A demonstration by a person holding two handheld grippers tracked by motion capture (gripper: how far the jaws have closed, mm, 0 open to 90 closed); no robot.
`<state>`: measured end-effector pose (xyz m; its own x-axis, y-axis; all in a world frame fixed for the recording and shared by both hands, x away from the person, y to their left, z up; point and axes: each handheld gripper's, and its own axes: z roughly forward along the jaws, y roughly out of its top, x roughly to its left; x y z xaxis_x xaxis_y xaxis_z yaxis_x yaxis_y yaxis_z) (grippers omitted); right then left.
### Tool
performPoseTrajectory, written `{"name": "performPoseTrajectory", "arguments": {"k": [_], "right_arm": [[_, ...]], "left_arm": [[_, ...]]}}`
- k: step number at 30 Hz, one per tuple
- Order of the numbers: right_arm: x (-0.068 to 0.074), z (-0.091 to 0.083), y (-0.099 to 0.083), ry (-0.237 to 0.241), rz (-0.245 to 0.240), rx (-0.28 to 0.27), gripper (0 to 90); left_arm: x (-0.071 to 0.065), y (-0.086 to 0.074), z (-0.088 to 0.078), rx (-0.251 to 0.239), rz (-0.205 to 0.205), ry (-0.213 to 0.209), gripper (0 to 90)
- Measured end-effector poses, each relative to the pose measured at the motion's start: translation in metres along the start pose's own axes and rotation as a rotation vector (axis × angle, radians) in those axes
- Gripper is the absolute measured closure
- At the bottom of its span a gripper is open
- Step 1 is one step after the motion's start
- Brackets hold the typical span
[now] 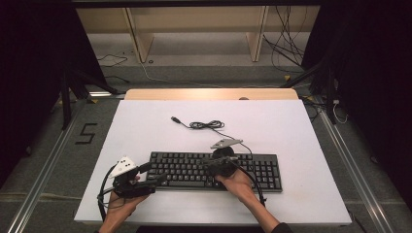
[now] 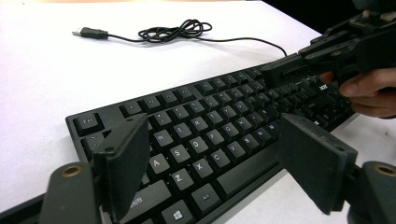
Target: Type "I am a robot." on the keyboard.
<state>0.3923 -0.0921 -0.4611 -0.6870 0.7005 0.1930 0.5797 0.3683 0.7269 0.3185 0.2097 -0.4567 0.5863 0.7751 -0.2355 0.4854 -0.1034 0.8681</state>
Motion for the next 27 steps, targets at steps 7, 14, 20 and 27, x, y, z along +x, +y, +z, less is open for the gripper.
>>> {"name": "performPoseTrajectory", "arguments": {"k": [7, 14, 20, 27], "right_arm": [[-0.005, 0.006, -0.005, -0.024, 0.004, 0.031, 90.0], [-0.005, 0.009, -0.007, -0.031, 0.001, 0.045, 90.0], [-0.004, 0.012, -0.009, -0.045, -0.014, 0.052, 90.0], [-0.005, 0.009, -0.008, -0.035, 0.020, 0.042, 89.7]], "left_arm": [[0.000, 0.000, 0.000, 0.000, 0.001, -0.001, 25.3], [0.000, 0.000, 0.000, 0.000, 0.001, 0.000, 25.3], [0.000, 0.000, 0.000, 0.001, 0.002, 0.001, 25.2], [0.000, 0.000, 0.000, 0.003, 0.001, 0.001, 25.3]]}}
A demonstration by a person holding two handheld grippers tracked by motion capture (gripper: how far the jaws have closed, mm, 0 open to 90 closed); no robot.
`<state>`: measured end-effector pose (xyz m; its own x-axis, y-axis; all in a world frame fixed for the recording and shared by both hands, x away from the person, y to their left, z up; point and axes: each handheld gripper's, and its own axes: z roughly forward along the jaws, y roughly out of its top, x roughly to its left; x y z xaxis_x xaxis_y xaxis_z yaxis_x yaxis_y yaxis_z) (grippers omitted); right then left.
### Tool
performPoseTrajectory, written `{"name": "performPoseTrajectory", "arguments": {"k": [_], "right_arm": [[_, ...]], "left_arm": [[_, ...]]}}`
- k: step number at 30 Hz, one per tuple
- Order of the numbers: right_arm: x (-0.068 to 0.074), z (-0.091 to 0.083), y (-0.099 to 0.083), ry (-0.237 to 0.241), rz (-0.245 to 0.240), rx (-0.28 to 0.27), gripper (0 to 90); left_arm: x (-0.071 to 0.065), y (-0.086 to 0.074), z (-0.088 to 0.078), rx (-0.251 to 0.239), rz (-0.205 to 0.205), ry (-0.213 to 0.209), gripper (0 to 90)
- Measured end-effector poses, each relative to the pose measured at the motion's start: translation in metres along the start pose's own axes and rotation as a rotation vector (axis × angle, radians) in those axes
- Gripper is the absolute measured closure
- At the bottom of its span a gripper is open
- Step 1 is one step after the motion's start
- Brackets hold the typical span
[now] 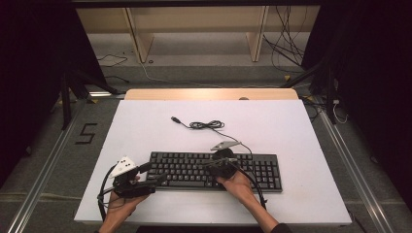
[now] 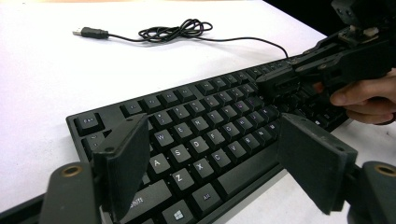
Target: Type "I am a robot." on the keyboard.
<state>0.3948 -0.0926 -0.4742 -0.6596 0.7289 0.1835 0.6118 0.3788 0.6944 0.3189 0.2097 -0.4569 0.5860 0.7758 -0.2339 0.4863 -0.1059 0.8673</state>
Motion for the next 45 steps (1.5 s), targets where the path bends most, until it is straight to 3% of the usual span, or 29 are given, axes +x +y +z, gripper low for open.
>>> {"name": "performPoseTrajectory", "arguments": {"k": [5, 15, 25, 45], "right_arm": [[0.000, -0.005, 0.001, 0.029, 0.017, -0.034, 80.5], [0.005, -0.017, -0.001, 0.086, 0.004, -0.087, 61.7], [0.012, -0.029, -0.006, 0.122, -0.018, -0.125, 46.7], [0.017, -0.045, -0.022, 0.152, -0.027, -0.144, 40.5]], "left_arm": [[0.000, 0.000, 0.000, 0.001, -0.001, 0.001, 25.3], [0.000, 0.002, 0.005, 0.016, -0.001, 0.018, 27.2], [-0.002, 0.009, 0.015, 0.045, 0.008, 0.013, 36.2], [-0.010, 0.022, 0.055, 0.149, 0.069, -0.036, 80.5]]}}
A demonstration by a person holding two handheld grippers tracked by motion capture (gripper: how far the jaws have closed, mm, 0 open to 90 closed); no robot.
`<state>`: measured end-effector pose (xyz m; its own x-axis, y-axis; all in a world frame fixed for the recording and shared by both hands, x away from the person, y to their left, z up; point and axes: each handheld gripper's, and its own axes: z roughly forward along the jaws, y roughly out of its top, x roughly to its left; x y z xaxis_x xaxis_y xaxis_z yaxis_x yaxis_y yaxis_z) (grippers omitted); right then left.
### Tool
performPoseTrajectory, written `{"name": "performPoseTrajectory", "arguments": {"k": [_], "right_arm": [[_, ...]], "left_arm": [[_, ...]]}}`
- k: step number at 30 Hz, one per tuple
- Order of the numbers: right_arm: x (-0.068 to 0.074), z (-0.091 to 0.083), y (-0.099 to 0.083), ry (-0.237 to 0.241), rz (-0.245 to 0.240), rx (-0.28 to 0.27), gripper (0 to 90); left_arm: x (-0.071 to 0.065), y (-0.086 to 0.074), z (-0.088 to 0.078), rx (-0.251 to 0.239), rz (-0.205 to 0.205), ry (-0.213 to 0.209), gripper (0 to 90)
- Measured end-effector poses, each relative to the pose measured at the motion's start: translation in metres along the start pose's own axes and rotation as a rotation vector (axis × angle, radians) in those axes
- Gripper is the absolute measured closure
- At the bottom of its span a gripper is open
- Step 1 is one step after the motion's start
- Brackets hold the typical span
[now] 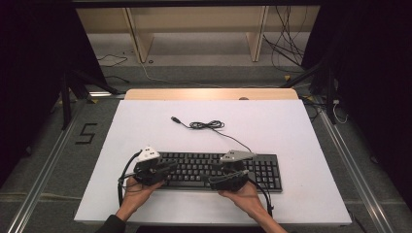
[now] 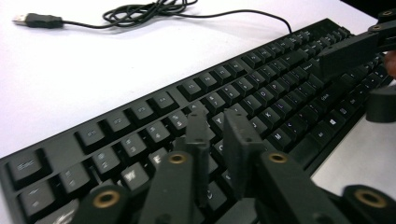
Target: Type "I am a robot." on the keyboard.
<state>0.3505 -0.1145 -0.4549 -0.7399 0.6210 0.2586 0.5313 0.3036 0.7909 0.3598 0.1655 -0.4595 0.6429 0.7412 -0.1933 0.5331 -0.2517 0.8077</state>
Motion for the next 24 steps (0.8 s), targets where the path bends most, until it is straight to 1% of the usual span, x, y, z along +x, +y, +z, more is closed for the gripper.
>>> {"name": "performPoseTrajectory", "arguments": {"k": [3, 8, 11, 12, 16, 19, 21, 24], "right_arm": [[0.001, -0.001, -0.001, 0.001, -0.004, 0.000, 40.0], [0.003, -0.001, -0.003, 0.004, -0.003, 0.002, 39.2], [0.003, -0.002, -0.004, 0.004, -0.006, 0.000, 38.7], [0.003, -0.002, -0.004, 0.004, -0.006, -0.001, 38.5], [0.004, -0.003, -0.004, 0.004, -0.007, -0.001, 38.0], [0.004, -0.004, -0.004, 0.005, -0.005, -0.005, 37.4], [0.004, -0.005, -0.004, 0.004, -0.007, -0.007, 36.7], [0.004, -0.005, -0.004, 0.003, -0.005, -0.011, 35.6]], "left_arm": [[-0.001, 0.002, 0.007, 0.017, 0.013, -0.008, 84.6], [0.000, 0.004, 0.017, 0.037, 0.009, -0.012, 88.5], [0.002, 0.004, 0.021, 0.052, 0.005, -0.008, 88.8], [0.002, 0.005, 0.022, 0.051, 0.001, -0.009, 88.8], [0.001, 0.008, 0.028, 0.064, 0.005, -0.012, 88.8], [-0.001, 0.009, 0.032, 0.076, 0.006, -0.005, 88.9], [0.000, 0.009, 0.034, 0.089, 0.006, -0.004, 88.9], [0.001, 0.009, 0.035, 0.095, 0.005, 0.006, 88.9]]}}
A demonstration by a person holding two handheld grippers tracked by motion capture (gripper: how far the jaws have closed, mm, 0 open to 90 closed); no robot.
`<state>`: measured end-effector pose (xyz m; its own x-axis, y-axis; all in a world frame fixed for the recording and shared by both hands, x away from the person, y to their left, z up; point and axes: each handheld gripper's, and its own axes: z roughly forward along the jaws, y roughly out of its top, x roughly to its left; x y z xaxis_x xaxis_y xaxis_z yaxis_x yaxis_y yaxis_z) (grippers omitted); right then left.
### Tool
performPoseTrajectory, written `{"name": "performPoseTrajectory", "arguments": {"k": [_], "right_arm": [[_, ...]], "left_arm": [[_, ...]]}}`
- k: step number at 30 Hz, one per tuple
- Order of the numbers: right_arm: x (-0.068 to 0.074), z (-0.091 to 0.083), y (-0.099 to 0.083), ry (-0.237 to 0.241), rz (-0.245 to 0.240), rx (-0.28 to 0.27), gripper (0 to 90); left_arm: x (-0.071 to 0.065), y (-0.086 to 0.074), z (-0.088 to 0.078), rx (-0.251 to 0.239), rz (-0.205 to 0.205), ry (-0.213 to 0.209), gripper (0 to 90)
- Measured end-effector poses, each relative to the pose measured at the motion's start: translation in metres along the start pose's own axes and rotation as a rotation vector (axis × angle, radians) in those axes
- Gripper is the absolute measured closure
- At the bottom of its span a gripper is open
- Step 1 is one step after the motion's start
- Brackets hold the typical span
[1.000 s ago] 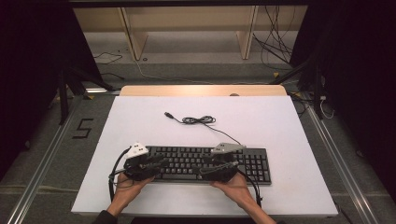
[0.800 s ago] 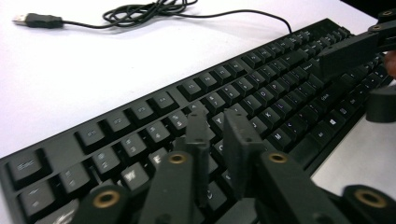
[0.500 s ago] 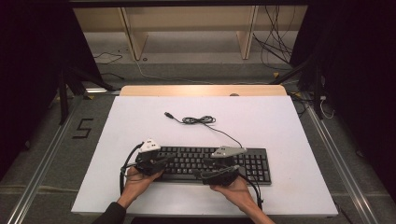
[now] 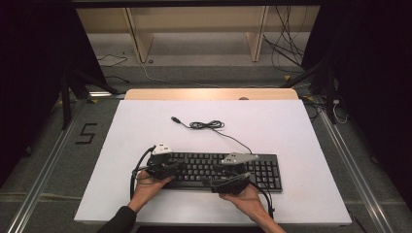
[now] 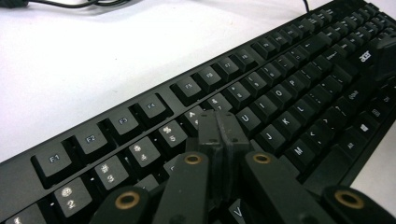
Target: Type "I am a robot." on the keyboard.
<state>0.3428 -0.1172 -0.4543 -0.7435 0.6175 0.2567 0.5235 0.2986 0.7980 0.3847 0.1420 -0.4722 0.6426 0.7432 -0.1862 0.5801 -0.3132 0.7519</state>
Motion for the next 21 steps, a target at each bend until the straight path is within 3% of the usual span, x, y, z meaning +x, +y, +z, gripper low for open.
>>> {"name": "performPoseTrajectory", "arguments": {"k": [13, 21], "right_arm": [[0.0014, -0.0033, -0.0015, -0.001, -0.002, -0.007, 33.9], [0.0012, -0.0053, -0.0020, -0.003, 0.000, -0.007, 34.0]], "left_arm": [[0.0032, -0.0004, 0.0047, 0.019, -0.010, 0.013, 88.9], [0.0006, -0.0021, 0.0080, 0.043, 0.009, 0.030, 89.2]]}}
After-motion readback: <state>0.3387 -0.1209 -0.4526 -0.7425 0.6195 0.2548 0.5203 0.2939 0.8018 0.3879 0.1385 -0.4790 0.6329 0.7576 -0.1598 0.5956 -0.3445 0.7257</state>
